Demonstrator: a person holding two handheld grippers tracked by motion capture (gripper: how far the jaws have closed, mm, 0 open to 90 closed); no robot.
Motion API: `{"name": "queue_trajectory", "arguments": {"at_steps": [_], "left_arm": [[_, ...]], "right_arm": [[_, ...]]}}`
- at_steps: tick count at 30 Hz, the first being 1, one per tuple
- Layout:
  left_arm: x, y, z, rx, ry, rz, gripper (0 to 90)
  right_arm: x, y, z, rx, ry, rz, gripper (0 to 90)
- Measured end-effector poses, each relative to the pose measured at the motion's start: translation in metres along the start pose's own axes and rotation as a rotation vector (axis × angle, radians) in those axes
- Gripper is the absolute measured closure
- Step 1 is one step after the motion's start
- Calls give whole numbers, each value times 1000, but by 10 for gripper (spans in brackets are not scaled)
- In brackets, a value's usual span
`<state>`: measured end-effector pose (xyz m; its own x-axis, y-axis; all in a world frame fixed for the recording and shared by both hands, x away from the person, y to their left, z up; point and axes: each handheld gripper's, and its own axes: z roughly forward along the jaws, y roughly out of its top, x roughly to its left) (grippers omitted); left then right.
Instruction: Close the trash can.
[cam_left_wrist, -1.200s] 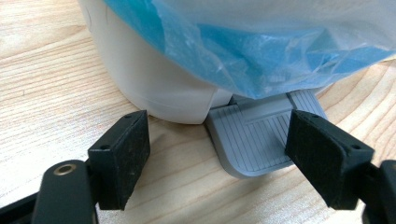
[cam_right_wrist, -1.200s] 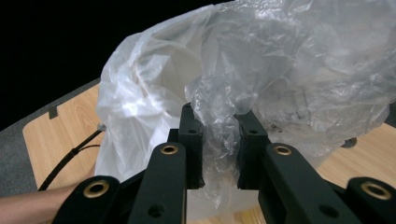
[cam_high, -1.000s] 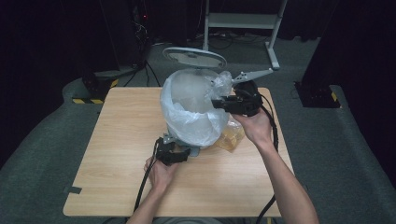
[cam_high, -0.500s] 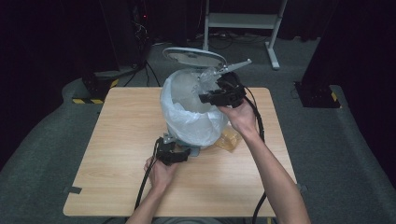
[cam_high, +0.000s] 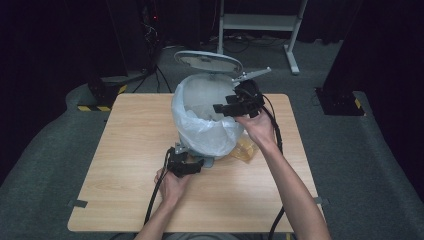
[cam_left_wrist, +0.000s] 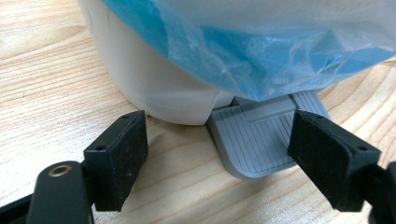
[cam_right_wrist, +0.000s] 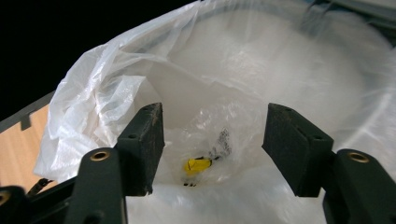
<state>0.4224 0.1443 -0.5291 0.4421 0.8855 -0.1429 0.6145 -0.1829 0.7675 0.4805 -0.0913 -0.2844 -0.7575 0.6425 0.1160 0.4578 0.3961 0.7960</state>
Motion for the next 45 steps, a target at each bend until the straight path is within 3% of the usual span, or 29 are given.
{"name": "queue_trajectory", "arguments": {"at_steps": [6, 23, 38, 45], "left_arm": [[0, 0, 0, 1, -1, 2, 195], [0, 0, 0, 2, -1, 0, 195], [0, 0, 0, 2, -2, 0, 197], [0, 0, 0, 1, -2, -1, 197]], "right_arm": [[3, -12, -21, -84, -42, -18, 376], [-10, -52, -50, -180, -69, 36, 363], [-18, -77, -58, -205, -89, 69, 355], [-26, -92, -56, -207, -90, 106, 357]]}}
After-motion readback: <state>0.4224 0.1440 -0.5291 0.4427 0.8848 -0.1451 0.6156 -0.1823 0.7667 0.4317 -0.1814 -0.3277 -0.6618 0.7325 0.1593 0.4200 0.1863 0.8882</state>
